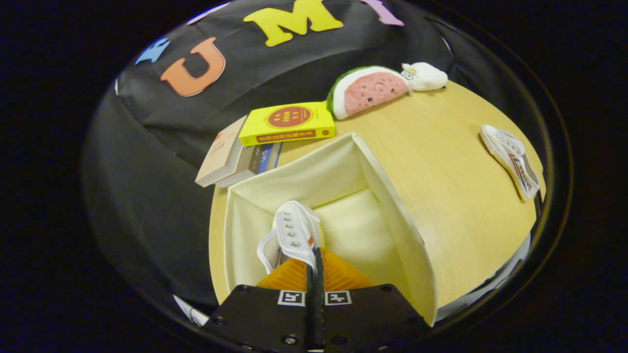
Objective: Open the storage box then place both shoes into the box .Put the left shoe in first, then the right shoe, with the right side of both shoes facing outward in a uniform manner.
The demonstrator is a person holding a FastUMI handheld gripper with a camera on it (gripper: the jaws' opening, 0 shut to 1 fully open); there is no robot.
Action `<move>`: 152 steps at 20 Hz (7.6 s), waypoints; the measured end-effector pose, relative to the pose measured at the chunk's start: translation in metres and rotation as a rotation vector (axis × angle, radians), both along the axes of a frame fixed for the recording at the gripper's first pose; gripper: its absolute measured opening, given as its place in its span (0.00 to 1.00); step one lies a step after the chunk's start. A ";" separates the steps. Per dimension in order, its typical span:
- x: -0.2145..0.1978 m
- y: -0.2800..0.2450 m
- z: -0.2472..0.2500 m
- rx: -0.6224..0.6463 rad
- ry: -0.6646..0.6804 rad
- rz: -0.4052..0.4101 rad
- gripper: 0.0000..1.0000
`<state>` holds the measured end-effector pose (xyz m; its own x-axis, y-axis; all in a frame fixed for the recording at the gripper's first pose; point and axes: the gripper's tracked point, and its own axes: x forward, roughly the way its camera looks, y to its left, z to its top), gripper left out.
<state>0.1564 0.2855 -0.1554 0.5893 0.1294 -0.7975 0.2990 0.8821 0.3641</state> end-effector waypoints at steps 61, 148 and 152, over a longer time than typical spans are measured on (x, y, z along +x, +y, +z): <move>-0.043 -0.506 -0.066 -0.294 0.299 0.142 0.00; -0.104 -0.256 0.026 0.142 0.154 0.148 0.00; -0.101 -0.236 0.064 0.196 0.070 0.170 0.00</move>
